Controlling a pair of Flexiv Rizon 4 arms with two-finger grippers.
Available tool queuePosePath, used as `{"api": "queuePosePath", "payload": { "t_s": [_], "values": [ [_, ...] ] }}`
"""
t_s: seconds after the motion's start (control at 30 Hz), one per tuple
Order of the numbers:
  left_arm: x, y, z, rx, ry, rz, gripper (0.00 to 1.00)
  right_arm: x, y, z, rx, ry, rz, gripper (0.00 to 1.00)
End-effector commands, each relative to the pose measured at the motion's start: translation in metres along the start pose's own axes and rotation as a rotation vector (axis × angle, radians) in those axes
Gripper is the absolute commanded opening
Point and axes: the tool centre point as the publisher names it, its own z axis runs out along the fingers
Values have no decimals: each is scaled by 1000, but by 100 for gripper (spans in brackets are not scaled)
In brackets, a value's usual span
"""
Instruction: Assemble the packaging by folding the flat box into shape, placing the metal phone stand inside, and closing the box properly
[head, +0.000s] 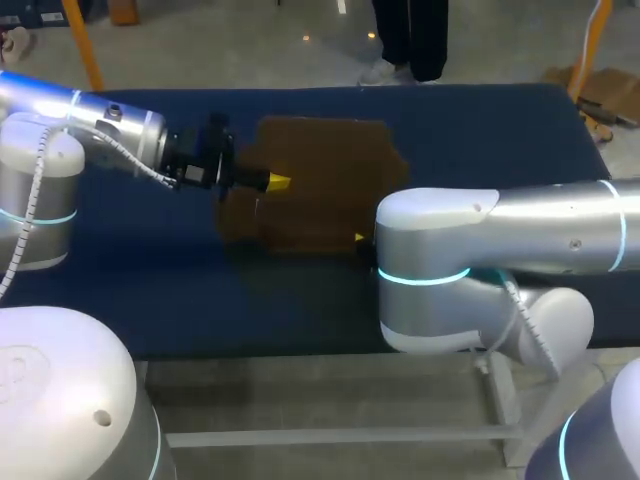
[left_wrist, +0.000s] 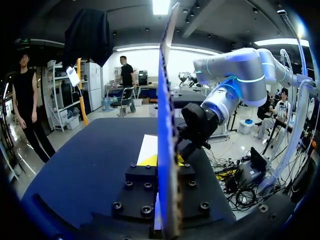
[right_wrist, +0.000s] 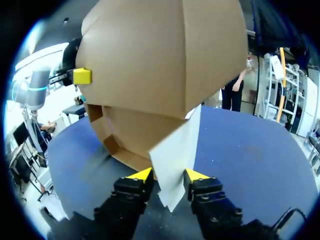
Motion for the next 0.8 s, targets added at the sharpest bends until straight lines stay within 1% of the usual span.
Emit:
{"api": "queuePosePath", "payload": {
  "t_s": [0.03,0.27,0.53,0.73,0.8],
  "values": [
    [0,3,2,-4,3,-1,0,9,5,-1,41,-210,-15,44],
    [0,3,2,-4,3,-1,0,5,-1,-11,39,-219,-28,44],
    [0,3,2,-4,3,-1,0,-2,-10,-26,48,-204,-43,44],
    [0,3,2,-4,3,-1,0,-9,-16,-34,34,-180,-50,44],
    [0,3,2,-4,3,-1,0,-11,-17,-36,25,-158,-46,44]
  ]
}}
